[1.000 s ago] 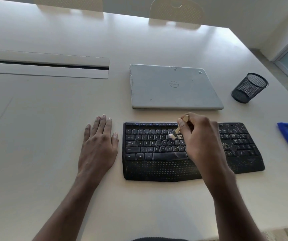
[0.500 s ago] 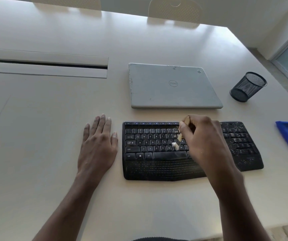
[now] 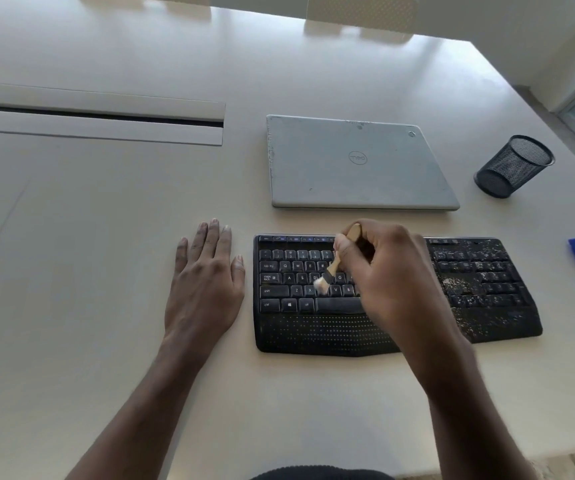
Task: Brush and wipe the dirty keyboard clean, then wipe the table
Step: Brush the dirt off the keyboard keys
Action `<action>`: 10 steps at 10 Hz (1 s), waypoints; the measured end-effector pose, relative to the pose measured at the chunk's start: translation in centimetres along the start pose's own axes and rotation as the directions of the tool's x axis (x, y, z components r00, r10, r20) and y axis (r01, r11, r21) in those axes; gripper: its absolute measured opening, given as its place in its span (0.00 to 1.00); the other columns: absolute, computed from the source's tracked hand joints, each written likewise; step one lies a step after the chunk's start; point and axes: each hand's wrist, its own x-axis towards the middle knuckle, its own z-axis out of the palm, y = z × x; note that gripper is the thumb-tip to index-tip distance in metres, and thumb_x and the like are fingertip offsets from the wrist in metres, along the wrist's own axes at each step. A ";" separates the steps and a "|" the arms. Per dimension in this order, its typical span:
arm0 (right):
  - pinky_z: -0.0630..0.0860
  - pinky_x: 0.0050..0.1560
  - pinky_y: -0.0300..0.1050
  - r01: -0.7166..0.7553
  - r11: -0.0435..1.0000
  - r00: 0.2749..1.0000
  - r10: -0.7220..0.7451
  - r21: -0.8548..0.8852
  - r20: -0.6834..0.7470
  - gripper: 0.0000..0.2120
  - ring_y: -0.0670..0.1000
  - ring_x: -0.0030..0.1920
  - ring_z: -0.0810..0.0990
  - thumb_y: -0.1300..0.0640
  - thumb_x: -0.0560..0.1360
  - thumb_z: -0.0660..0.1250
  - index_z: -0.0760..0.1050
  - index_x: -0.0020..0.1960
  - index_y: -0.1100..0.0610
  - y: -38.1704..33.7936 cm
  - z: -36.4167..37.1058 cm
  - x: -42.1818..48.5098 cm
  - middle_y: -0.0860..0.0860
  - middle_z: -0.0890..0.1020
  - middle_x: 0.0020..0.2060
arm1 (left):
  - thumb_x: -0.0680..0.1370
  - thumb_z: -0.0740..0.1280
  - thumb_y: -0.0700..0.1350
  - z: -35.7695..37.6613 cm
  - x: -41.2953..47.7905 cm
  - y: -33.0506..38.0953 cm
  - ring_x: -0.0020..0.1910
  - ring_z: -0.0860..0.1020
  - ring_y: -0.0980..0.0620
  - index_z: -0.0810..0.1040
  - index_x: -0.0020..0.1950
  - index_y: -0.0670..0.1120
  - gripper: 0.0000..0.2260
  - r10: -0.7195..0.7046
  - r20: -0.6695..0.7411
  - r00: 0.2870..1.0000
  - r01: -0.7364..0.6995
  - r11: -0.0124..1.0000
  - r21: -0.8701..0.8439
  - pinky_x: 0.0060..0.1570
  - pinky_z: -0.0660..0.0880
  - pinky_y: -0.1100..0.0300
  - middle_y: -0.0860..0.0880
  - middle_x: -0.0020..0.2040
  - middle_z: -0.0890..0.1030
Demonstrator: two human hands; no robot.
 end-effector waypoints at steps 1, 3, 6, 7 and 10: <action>0.65 0.26 0.30 0.049 0.998 0.998 -0.048 0.030 -0.037 0.13 0.37 0.27 0.73 0.56 0.83 0.66 0.81 0.42 0.60 -0.8 0.7 0.4 0.44 0.72 0.26 | 0.86 0.57 0.50 0.0 0.0 -0.1 0.85 0.54 0.49 0.60 0.84 0.44 0.26 0.002 0.000 1.000 -0.002 1.000 0.006 0.84 0.49 0.46 0.44 0.85 0.59; 0.66 0.25 0.30 0.011 1.000 0.998 -0.009 -0.024 0.070 0.12 0.37 0.25 0.72 0.54 0.83 0.66 0.81 0.44 0.56 0.1 0.7 0.1 0.45 0.75 0.27 | 0.86 0.57 0.50 0.0 0.0 0.0 0.85 0.54 0.49 0.60 0.84 0.44 0.26 0.003 -0.001 1.000 -0.003 1.000 0.001 0.84 0.49 0.46 0.44 0.84 0.59; 0.72 0.35 0.29 0.187 0.981 0.974 -0.192 0.055 0.124 0.04 0.36 0.37 0.80 0.61 0.81 0.70 0.83 0.48 0.55 0.2 -0.2 1.1 0.42 0.82 0.37 | 0.86 0.57 0.50 -0.1 0.0 0.0 0.85 0.54 0.49 0.61 0.84 0.44 0.26 -0.005 0.000 1.000 0.005 1.000 0.003 0.84 0.49 0.47 0.44 0.84 0.59; 0.77 0.38 0.33 0.160 0.987 0.951 -0.155 0.002 0.266 0.08 0.39 0.42 0.83 0.63 0.81 0.69 0.82 0.48 0.51 1.7 -1.1 1.8 0.41 0.84 0.40 | 0.86 0.57 0.49 -0.1 0.0 0.1 0.85 0.54 0.49 0.61 0.84 0.43 0.26 -0.003 -0.004 1.000 0.003 1.000 -0.004 0.84 0.48 0.47 0.44 0.84 0.60; 0.71 0.31 0.25 0.100 0.992 0.982 -0.087 -0.070 0.170 0.07 0.36 0.35 0.80 0.61 0.81 0.69 0.81 0.46 0.52 2.0 -2.7 1.5 0.44 0.83 0.41 | 0.86 0.56 0.50 -0.1 0.0 0.2 0.85 0.55 0.49 0.61 0.84 0.44 0.26 -0.008 -0.002 1.000 0.008 1.000 0.003 0.84 0.48 0.47 0.44 0.84 0.60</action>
